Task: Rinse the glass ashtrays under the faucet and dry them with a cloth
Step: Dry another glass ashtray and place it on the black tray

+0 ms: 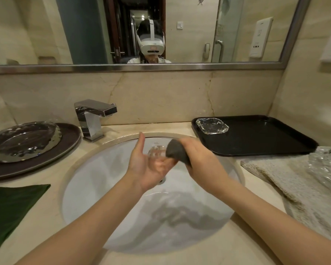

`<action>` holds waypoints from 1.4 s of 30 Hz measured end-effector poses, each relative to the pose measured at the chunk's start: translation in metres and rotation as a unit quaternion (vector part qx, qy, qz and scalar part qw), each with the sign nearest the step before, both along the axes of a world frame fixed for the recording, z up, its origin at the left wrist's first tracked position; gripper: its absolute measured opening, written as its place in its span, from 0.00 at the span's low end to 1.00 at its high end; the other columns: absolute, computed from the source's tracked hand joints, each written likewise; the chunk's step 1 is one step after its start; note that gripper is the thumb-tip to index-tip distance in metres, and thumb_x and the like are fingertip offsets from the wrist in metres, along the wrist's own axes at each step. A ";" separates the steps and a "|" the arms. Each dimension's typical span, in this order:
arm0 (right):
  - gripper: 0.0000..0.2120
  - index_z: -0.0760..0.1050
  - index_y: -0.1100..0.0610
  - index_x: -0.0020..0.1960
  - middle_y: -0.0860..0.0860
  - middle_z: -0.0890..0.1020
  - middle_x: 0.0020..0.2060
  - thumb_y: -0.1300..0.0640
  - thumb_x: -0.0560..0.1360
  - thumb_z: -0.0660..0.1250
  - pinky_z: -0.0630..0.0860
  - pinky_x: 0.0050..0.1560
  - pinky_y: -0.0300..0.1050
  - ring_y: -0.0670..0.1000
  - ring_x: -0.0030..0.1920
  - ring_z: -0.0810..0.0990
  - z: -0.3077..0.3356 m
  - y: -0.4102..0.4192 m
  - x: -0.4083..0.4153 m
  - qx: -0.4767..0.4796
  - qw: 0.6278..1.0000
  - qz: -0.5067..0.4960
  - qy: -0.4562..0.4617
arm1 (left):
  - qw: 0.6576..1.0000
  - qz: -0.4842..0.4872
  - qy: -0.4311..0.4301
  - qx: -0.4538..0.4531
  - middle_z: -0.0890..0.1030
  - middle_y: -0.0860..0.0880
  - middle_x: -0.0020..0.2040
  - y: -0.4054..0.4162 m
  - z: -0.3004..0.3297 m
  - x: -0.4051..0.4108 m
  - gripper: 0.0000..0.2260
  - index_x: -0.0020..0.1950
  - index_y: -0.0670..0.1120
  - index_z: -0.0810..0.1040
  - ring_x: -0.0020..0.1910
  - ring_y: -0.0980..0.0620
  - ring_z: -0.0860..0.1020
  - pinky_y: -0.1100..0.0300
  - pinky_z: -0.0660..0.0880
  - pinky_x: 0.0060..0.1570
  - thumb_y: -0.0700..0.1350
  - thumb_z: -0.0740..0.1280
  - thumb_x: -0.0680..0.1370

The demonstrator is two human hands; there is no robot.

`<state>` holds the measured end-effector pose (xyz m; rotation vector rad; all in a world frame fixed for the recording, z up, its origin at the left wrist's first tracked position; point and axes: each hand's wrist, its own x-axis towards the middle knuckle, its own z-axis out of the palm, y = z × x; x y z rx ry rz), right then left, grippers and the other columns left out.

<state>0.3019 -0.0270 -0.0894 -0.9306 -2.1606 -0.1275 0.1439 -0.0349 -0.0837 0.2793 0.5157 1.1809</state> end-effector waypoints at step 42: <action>0.20 0.72 0.55 0.64 0.55 0.75 0.59 0.50 0.80 0.48 0.64 0.63 0.44 0.53 0.63 0.70 0.011 0.010 -0.014 -0.213 0.967 -0.079 0.115 | 0.971 -0.053 0.177 0.151 0.83 0.44 0.40 -0.015 -0.001 0.028 0.11 0.51 0.44 0.77 0.36 0.49 0.83 0.58 0.80 0.35 0.50 0.60 0.77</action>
